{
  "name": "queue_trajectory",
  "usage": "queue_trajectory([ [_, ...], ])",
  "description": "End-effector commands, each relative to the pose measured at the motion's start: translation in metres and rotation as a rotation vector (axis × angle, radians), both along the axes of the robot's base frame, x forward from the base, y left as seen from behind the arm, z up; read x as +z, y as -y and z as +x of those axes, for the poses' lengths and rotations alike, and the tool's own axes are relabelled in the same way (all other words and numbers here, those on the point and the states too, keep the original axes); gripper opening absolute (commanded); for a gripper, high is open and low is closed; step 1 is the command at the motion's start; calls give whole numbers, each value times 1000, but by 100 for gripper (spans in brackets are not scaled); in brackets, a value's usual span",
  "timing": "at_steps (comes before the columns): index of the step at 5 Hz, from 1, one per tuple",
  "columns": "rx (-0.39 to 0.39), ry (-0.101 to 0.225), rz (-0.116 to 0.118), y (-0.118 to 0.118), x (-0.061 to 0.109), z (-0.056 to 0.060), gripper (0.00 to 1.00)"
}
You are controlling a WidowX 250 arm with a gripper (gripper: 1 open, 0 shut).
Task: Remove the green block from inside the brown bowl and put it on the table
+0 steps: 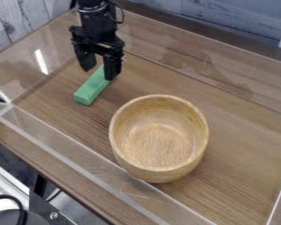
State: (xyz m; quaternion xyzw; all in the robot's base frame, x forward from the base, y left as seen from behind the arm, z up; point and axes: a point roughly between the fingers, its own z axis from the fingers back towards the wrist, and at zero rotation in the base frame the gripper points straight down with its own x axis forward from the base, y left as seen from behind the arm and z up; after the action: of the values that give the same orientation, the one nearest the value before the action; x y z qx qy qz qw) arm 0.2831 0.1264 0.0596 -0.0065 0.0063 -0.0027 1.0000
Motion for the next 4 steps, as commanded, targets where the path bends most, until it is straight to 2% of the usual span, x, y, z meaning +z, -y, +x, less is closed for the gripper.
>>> queue_trajectory([
  [1,-5,84,33,-2,26,11,100],
  [3,-4,91,31,0,28,13,100],
  [4,-1,90,31,-1,25,14,0],
])
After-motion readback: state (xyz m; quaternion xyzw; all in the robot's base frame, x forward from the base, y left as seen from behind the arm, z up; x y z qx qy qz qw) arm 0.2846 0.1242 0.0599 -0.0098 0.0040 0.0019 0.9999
